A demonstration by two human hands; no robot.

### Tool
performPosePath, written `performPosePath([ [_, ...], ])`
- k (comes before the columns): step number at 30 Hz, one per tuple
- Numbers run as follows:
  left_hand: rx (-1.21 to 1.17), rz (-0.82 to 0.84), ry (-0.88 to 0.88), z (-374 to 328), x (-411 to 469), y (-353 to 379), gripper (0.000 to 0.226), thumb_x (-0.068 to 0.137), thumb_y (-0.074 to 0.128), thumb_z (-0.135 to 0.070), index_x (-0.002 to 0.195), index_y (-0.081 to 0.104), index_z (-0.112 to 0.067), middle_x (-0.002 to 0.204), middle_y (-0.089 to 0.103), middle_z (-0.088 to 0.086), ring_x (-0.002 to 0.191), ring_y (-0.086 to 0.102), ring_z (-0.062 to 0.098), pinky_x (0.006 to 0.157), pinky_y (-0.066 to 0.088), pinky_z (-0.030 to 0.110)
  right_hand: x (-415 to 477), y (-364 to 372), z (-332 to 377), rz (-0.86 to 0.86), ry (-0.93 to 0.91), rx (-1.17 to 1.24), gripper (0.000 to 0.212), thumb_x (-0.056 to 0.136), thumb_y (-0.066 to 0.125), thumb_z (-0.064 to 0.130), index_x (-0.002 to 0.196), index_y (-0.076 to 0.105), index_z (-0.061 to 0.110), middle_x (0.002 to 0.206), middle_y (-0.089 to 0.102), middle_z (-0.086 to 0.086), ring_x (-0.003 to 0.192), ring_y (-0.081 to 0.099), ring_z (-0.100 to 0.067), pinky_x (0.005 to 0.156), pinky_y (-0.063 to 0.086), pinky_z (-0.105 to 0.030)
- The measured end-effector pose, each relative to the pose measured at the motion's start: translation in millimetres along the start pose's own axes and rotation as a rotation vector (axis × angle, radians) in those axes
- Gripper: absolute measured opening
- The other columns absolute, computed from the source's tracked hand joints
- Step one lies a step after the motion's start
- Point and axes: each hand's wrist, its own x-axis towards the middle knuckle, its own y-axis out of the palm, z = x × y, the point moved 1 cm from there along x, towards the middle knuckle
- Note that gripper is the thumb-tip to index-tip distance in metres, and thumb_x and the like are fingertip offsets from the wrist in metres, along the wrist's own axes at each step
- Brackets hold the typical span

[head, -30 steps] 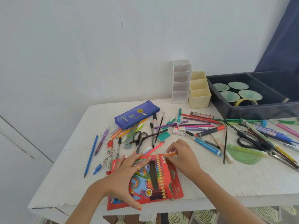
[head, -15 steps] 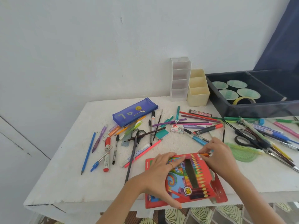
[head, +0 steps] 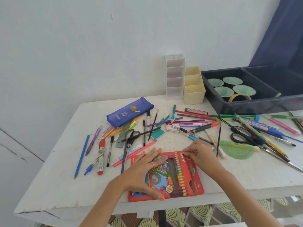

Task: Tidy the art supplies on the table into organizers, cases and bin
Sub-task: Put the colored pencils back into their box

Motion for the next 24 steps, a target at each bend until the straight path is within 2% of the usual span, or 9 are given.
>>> performPosePath([
  [2,-0.021,-0.067,-0.041,3.2,2.0,1.4,0.083,0.075,0.043,-0.078,0.144,0.005,-0.051,0.151,-0.014,-0.029,0.135,-0.023,-0.011,0.118,-0.009,0.034,2.5,4.1,2.5,-0.035,0.005,0.012,0.012,0.085,0.067,0.012,0.093,0.075,0.017,0.084,0.056,0.005,0.079,0.051,-0.008,0.065,0.033,-0.009],
  [5,-0.009,-0.197,-0.116,6.6,6.6,6.5,0.068,0.086,0.018,-0.070,0.147,0.008,-0.042,0.153,-0.002,-0.025,0.138,-0.012,-0.012,0.119,0.000,0.034,7.4,9.1,7.9,-0.061,-0.016,-0.014,0.013,0.085,0.067,0.015,0.096,0.073,0.014,0.082,0.056,0.004,0.080,0.046,-0.007,0.066,0.032,-0.007],
  [8,0.006,-0.335,-0.175,1.6,9.6,13.0,0.052,0.097,0.023,-0.053,0.146,0.018,-0.037,0.150,0.008,-0.024,0.139,-0.003,-0.008,0.119,-0.001,0.026,11.4,11.3,13.3,-0.060,-0.016,0.030,0.015,0.083,0.069,0.013,0.097,0.069,0.017,0.081,0.060,0.004,0.074,0.052,-0.005,0.070,0.038,-0.011],
  [11,-0.043,-0.384,-0.196,-0.9,10.2,15.4,0.047,0.099,0.031,-0.043,0.145,0.022,-0.036,0.145,0.014,-0.026,0.135,0.000,-0.010,0.111,-0.005,0.014,13.7,11.0,17.0,-0.060,-0.012,0.131,0.018,0.079,0.071,0.006,0.091,0.066,0.018,0.076,0.066,0.002,0.070,0.060,-0.006,0.067,0.045,-0.010],
  [15,-0.068,-0.374,-0.211,2.6,9.3,15.2,0.048,0.099,0.030,-0.044,0.145,0.022,-0.037,0.149,0.013,-0.024,0.138,0.002,-0.007,0.114,-0.001,0.020,19.0,3.4,17.7,0.056,-0.099,0.132,0.021,0.080,0.069,0.003,0.097,0.068,0.016,0.079,0.070,0.003,0.074,0.063,-0.005,0.069,0.044,-0.004],
  [21,-0.055,-0.353,-0.211,3.6,12.1,16.0,0.049,0.099,0.028,-0.046,0.146,0.016,-0.038,0.145,0.005,-0.028,0.138,-0.005,-0.008,0.112,-0.008,0.016,20.8,4.2,15.1,-0.003,-0.070,0.204,0.017,0.077,0.073,0.002,0.084,0.064,0.015,0.070,0.067,0.008,0.071,0.060,0.005,0.064,0.042,-0.003],
  [24,-0.024,-0.347,-0.207,5.2,12.4,19.5,0.051,0.098,0.026,-0.048,0.146,0.011,-0.038,0.146,0.001,-0.027,0.138,-0.011,-0.007,0.112,-0.011,0.017,22.6,12.1,19.6,0.018,-0.084,0.231,0.022,0.079,0.070,0.001,0.090,0.060,0.017,0.072,0.067,0.008,0.073,0.060,0.004,0.067,0.043,-0.004],
])
